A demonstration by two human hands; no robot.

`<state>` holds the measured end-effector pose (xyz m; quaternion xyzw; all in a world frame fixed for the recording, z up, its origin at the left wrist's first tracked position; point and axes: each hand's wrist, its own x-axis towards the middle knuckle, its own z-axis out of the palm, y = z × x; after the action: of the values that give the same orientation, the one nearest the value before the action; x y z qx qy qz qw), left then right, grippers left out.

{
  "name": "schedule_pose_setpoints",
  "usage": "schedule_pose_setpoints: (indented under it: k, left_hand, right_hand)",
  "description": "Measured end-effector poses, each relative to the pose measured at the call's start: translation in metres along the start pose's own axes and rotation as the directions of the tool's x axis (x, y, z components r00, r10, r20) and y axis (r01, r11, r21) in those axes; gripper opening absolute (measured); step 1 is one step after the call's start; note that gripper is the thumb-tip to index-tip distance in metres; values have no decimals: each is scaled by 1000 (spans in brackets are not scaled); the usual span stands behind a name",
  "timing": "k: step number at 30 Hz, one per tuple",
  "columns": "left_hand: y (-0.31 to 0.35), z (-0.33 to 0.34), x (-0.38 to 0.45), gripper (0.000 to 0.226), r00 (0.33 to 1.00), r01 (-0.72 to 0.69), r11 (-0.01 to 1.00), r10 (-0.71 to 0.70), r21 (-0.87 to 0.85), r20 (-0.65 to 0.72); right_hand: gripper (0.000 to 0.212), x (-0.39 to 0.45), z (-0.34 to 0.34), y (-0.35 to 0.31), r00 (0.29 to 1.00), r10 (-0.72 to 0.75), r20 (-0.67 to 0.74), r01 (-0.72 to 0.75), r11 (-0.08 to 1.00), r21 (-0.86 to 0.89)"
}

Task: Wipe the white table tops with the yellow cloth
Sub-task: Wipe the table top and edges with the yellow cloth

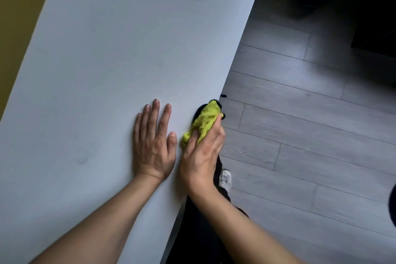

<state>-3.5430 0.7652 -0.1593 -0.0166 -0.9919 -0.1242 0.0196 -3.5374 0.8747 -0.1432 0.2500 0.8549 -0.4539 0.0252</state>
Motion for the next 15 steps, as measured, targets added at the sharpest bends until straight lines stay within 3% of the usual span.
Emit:
schedule_pose_setpoints:
  k: [3, 10, 15]
  left_hand:
    - [-1, 2, -1, 61, 1000, -2, 1000, 2, -4, -14]
    - [1, 3, 0, 62, 999, 8, 1000, -9, -9, -38]
    - [1, 3, -2, 63, 999, 4, 1000, -5, -8, -42]
  right_hand:
    - [67, 28, 4, -9, 999, 35, -34, -35, 999, 8]
    - [61, 202, 0, -56, 992, 62, -114, -71, 995, -73]
    - [61, 192, 2, -45, 995, 21, -96, -22, 1000, -9]
